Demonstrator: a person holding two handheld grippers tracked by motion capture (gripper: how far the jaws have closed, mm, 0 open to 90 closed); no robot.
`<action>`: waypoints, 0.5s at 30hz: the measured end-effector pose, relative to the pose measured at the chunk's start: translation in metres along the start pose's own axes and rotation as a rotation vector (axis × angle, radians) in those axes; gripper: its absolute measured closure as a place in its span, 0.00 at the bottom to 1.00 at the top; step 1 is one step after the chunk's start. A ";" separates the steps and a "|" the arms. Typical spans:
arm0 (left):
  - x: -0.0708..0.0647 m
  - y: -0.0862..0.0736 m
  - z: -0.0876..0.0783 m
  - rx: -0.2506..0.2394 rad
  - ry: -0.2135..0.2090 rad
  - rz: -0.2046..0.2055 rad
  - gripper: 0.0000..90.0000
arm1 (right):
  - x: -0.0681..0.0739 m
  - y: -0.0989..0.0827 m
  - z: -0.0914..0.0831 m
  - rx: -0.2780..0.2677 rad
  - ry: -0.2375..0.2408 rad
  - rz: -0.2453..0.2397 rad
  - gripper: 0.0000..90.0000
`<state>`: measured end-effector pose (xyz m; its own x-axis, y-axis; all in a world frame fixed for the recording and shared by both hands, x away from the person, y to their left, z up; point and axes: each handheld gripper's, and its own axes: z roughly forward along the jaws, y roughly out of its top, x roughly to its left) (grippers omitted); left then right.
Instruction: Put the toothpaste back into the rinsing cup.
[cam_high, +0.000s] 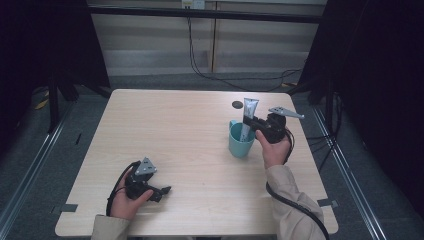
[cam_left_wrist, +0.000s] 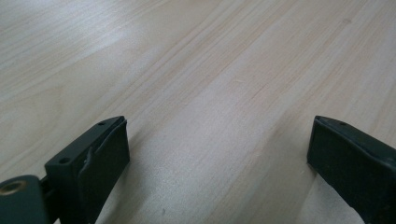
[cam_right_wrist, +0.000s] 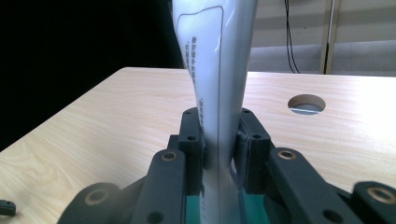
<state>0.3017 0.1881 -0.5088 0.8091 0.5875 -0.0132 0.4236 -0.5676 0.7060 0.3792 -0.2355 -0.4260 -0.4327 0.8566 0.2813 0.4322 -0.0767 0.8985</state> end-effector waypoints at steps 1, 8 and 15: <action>0.000 0.000 0.000 0.000 0.000 0.000 0.06 | 0.000 -0.001 0.000 0.003 0.001 0.001 0.83; 0.000 0.000 0.000 0.000 0.000 0.000 0.06 | 0.000 -0.007 0.001 0.018 -0.002 -0.002 0.82; 0.000 0.000 0.000 0.000 0.001 0.000 0.06 | 0.001 -0.009 0.000 0.021 0.003 -0.016 0.82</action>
<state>0.3017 0.1881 -0.5087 0.8089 0.5879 -0.0130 0.4240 -0.5678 0.7056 0.3747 -0.2336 -0.4335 -0.4418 0.8562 0.2677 0.4416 -0.0522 0.8957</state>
